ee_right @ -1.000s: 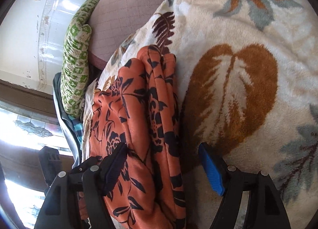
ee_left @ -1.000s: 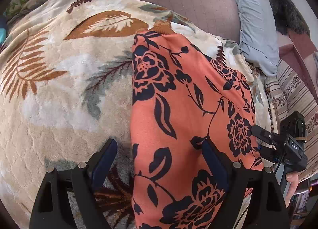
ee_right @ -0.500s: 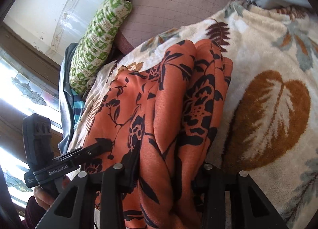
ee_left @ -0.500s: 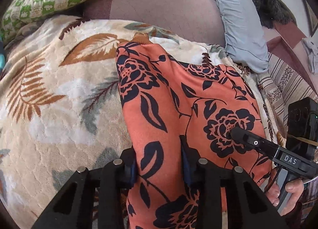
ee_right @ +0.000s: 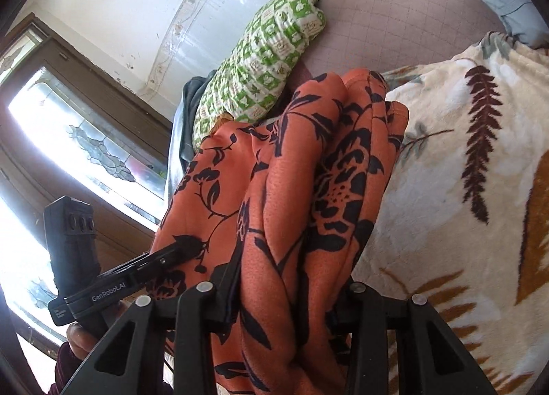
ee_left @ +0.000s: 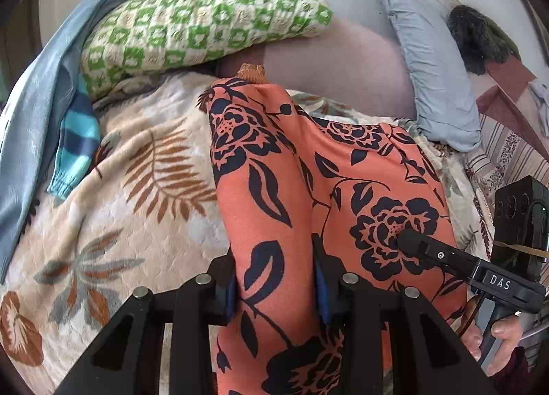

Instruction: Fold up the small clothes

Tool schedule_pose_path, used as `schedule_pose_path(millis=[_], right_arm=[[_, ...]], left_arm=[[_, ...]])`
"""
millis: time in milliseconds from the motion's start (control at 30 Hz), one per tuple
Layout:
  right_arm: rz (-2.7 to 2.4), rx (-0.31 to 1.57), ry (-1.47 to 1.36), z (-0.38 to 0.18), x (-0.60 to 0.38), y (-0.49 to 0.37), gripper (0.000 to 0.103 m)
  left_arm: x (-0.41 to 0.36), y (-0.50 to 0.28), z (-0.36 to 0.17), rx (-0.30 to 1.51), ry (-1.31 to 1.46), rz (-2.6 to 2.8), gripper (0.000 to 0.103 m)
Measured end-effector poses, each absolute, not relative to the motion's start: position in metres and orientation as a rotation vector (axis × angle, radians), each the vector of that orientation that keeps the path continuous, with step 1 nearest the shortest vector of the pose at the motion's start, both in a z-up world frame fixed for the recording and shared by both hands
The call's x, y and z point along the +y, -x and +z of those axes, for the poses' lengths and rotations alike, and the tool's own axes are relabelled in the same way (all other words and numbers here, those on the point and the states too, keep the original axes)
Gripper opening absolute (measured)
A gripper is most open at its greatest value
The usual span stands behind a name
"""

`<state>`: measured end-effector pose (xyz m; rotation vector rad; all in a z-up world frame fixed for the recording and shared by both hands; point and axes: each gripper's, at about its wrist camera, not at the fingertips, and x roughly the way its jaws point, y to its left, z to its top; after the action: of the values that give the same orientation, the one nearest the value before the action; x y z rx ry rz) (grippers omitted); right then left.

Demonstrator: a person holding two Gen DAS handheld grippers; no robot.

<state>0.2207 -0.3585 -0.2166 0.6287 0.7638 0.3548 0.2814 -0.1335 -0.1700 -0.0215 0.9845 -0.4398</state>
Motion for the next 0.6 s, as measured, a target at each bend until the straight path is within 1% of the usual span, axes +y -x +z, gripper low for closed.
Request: schedule_pose_path(millis=[100, 133, 167, 200, 233, 267, 367, 500, 600], right_arm=[[0.341, 0.85, -0.626, -0.237, -0.341, -0.228, 0.04], [0.334, 0.89, -0.638, -0.249, -0.337, -0.231, 0.04], [0.32, 0.939, -0.639, -0.262, -0.332, -0.234, 0.041], [0.281, 0.981, -0.62, -0.273, -0.329, -0.236, 0.047], [0.262, 0.996, -0.608, -0.279, -0.328, -0.237, 0.052], [0.271, 0.989, -0.621, -0.281, -0.33, -0.237, 0.053], [0.277, 0.987, -0.662, -0.276, -0.344, -0.239, 0.056], [0.203, 0.92, -0.622, -0.254, -0.357, -0.224, 0.056], [0.11, 0.849, -0.479, -0.225, -0.357, -0.194, 0.056]], left_arm=[[-0.122, -0.285, -0.202, 1.053, 0.013, -0.404, 0.039], [-0.119, -0.288, -0.216, 1.083, 0.009, -0.386, 0.043], [-0.115, -0.289, -0.231, 1.11, -0.003, -0.358, 0.048], [-0.111, -0.29, -0.242, 1.116, 0.0, -0.345, 0.06], [-0.106, -0.289, -0.245, 1.096, 0.021, -0.339, 0.068], [-0.103, -0.287, -0.245, 1.082, 0.033, -0.326, 0.071], [-0.102, -0.279, -0.235, 1.061, 0.004, -0.294, 0.072], [-0.108, -0.25, -0.198, 0.923, -0.146, -0.184, 0.072], [-0.108, -0.223, -0.168, 0.819, -0.209, -0.128, 0.079]])
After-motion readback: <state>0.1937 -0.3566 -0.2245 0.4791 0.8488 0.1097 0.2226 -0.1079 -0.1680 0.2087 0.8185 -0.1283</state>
